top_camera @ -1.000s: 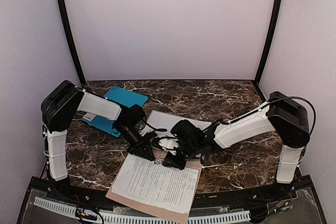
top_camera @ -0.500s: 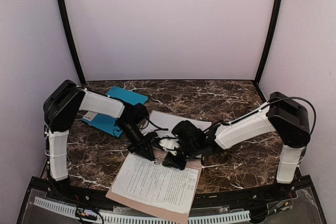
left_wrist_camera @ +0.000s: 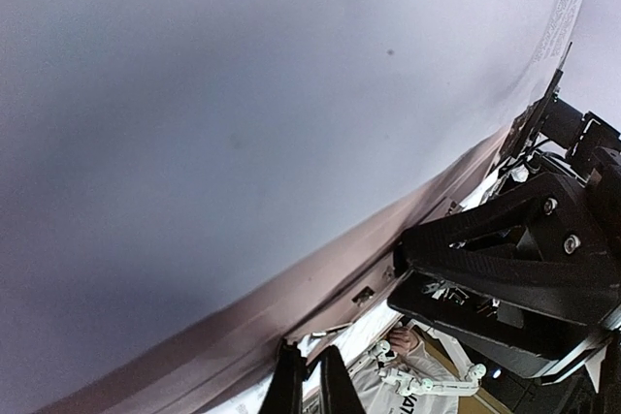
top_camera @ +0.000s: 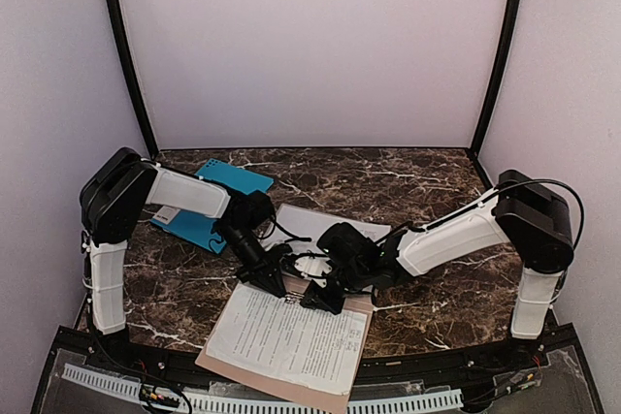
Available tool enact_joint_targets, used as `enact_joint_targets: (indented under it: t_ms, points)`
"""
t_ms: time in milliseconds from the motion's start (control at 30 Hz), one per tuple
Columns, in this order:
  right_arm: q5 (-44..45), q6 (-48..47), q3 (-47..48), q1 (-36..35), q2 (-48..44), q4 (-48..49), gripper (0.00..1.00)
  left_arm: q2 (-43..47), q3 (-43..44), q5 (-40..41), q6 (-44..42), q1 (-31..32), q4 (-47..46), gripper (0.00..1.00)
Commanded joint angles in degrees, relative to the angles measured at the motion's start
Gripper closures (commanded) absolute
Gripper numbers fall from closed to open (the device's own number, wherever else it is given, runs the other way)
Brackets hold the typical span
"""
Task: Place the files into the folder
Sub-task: Clamp the file in the folder.
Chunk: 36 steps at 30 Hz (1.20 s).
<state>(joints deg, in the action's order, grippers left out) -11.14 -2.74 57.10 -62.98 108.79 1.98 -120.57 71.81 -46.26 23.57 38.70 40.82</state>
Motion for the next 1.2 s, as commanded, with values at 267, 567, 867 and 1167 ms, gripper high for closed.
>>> enact_joint_targets:
  t_ms: [267, 567, 867, 1167]
  points:
    - [9.1, -1.0, -2.4, 0.2, 4.7, -6.7, 0.8, -13.0, -12.2, 46.7, 1.6, 3.7, 5.8, 0.99]
    - [10.5, -2.2, -2.8, -1.4, 3.4, -6.3, 0.75, -13.8, -13.4, 44.0, -0.1, 3.7, 7.2, 0.99]
    - [8.7, -2.5, -5.8, -1.7, 0.3, -2.2, 0.63, -15.1, -6.9, 45.6, -0.2, 3.5, 8.6, 0.99]
    - [6.8, -2.2, -5.1, -1.7, 2.2, -2.2, 0.7, -14.0, -3.1, 45.6, 1.9, 2.0, 6.8, 0.99]
